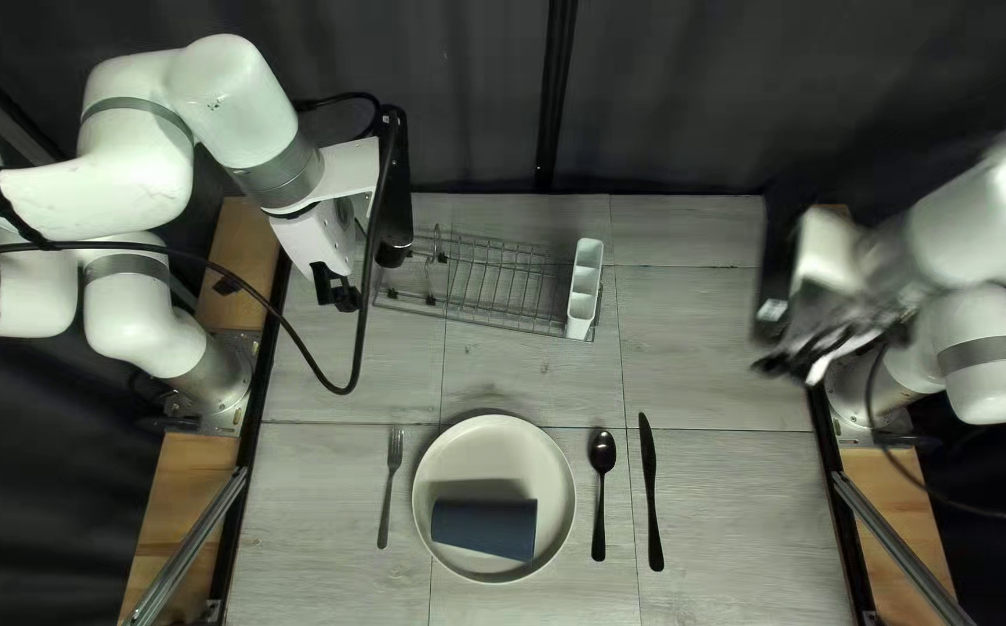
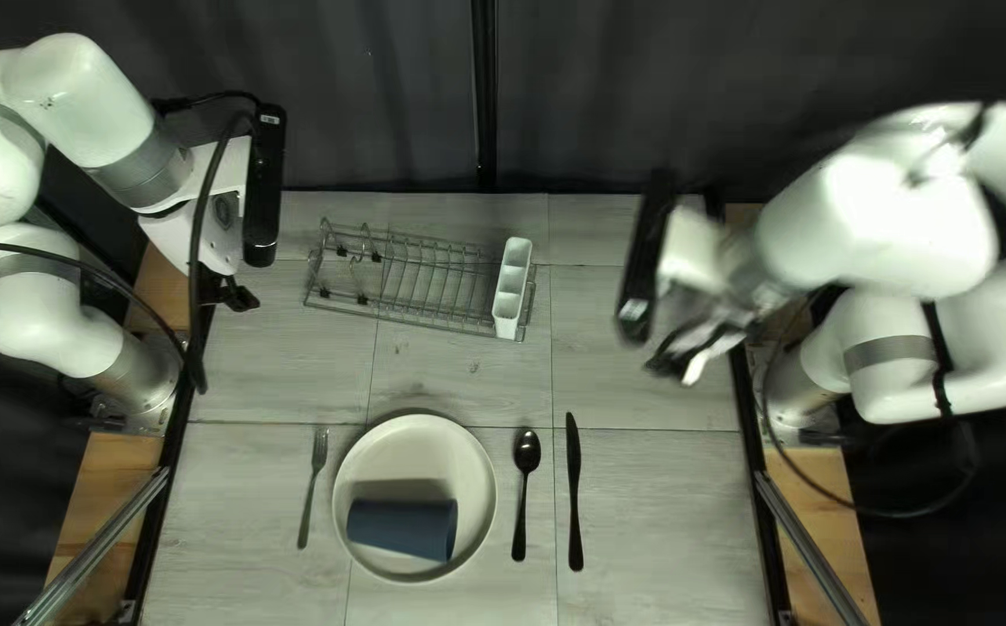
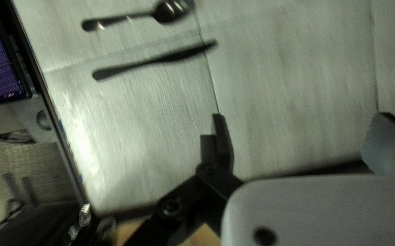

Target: Pick up and place plate onto table. Place down one fork to the left of the plate. Place spoon and knife to the right of the plate. Place cup above the knife and spoon

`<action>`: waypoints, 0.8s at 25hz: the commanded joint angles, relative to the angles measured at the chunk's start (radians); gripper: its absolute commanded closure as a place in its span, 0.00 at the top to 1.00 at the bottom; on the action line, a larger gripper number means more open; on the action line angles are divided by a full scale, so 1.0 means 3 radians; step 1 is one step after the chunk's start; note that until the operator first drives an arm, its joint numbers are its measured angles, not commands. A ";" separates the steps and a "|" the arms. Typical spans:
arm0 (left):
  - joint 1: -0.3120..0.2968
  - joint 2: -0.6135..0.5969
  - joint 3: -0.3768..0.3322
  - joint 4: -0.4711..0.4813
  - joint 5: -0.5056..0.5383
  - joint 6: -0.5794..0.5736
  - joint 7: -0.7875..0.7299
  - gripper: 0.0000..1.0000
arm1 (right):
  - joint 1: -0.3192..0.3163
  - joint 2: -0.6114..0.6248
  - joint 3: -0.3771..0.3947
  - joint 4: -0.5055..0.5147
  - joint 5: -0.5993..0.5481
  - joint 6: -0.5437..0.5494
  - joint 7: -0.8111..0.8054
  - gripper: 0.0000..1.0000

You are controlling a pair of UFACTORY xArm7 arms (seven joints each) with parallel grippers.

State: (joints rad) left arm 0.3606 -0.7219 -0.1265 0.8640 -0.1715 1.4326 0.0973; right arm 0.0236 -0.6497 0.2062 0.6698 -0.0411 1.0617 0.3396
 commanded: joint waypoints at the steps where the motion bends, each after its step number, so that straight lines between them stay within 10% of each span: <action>1: 0.0000 0.0000 0.0000 0.0000 0.0000 0.0000 0.0000 1.00 | 0.0013 0.0411 0.0219 -0.0157 -0.0219 -0.0445 0.0037 1.00; 9: 0.0000 0.0000 0.0000 0.0000 0.0000 0.0000 0.0000 1.00 | -0.0008 0.0968 0.0459 0.0023 -0.0427 -0.0782 0.0217 1.00; 14: 0.0000 0.0000 0.0000 0.0000 0.0000 0.0000 0.0000 1.00 | -0.0031 0.1881 0.0824 0.0339 -0.1917 -0.1262 0.1046 1.00; 20: 0.0000 0.0000 0.0000 0.0000 0.0000 0.0000 0.0000 1.00 | -0.0023 0.1921 0.0832 0.0360 -0.2025 -0.1223 0.1103 1.00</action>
State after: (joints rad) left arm 0.3606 -0.7219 -0.1265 0.8640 -0.1715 1.4327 0.0973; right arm 0.0165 -0.0812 0.4521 0.7742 -0.6361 0.6978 0.6617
